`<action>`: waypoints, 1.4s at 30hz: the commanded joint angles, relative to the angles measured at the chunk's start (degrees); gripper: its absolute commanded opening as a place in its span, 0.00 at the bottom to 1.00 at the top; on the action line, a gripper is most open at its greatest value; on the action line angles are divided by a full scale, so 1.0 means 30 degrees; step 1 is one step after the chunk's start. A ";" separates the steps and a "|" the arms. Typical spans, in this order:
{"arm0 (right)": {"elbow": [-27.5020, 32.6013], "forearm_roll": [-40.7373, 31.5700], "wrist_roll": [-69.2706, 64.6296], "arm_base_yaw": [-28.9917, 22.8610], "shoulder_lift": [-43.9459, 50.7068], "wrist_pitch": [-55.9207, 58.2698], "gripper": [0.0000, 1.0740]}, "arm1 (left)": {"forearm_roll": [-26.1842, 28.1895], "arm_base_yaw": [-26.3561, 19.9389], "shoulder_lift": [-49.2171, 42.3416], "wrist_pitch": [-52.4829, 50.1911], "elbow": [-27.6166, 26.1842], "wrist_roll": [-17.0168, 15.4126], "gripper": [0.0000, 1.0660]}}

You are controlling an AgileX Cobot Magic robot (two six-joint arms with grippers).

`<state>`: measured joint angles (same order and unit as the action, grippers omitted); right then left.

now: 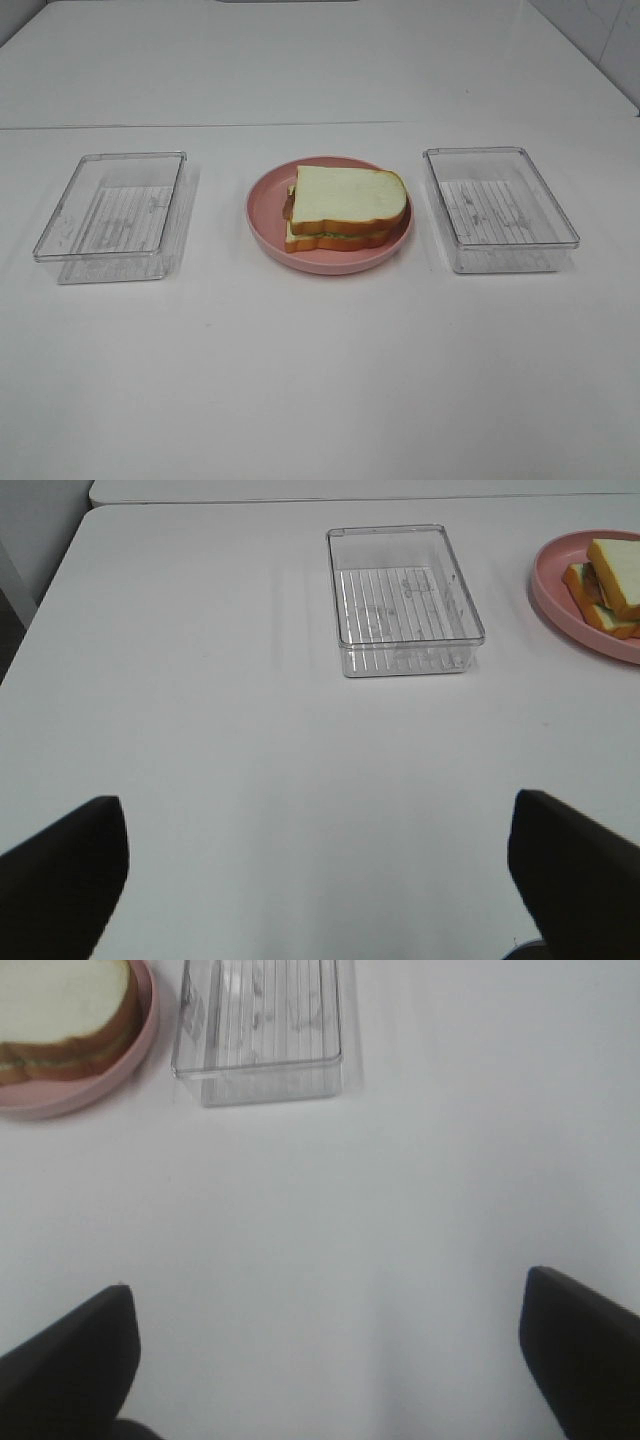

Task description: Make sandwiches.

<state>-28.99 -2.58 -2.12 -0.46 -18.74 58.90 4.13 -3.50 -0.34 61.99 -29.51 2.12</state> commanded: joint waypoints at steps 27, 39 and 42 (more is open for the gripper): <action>0.1031 0.1031 0.0325 0.0038 0.6933 0.1375 0.90 | 0.0095 0.0076 -0.0344 -0.0115 0.0000 -0.0095 0.92; 0.1031 0.1031 0.0325 0.0038 0.6933 0.1375 0.90 | 0.0095 0.0076 -0.0344 -0.0115 0.0000 -0.0095 0.92; 0.1031 0.1031 0.0325 0.0038 0.6933 0.1375 0.90 | 0.0095 0.0076 -0.0286 -0.0115 0.0000 -0.0095 0.92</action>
<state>-26.07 0.00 -0.74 -0.46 0.23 63.43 4.13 -3.50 -0.34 61.99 -29.51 2.12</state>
